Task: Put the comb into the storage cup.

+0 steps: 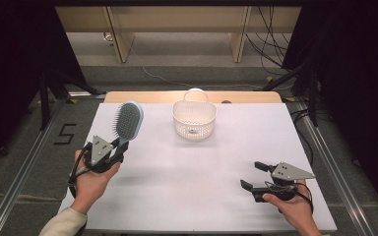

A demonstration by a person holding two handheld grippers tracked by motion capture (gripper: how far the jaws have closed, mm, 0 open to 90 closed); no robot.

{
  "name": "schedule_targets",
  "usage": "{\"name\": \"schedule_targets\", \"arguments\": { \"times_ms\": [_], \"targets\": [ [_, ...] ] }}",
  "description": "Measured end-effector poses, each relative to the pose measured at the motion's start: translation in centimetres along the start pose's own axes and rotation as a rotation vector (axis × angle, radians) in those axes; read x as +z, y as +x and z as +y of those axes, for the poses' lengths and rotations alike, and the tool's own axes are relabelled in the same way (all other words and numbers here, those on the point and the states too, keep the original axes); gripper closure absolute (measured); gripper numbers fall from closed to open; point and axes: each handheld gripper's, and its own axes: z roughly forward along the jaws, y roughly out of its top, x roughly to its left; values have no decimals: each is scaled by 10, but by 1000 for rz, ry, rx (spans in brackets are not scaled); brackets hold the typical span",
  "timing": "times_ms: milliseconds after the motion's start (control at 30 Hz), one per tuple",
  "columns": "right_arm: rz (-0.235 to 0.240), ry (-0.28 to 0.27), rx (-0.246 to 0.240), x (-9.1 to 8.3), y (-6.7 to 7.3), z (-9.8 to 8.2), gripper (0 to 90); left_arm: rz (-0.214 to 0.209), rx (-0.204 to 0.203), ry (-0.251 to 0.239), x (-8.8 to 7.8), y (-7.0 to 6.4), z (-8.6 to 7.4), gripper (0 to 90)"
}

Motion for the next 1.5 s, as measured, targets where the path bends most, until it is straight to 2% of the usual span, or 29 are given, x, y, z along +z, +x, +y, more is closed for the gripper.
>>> {"name": "schedule_targets", "arguments": {
  "times_ms": [1500],
  "targets": [
    [2, -1, -7, 0, 0, 0, 158, -32, 18, -26, 14, -16, 19, 700]
  ]
}}
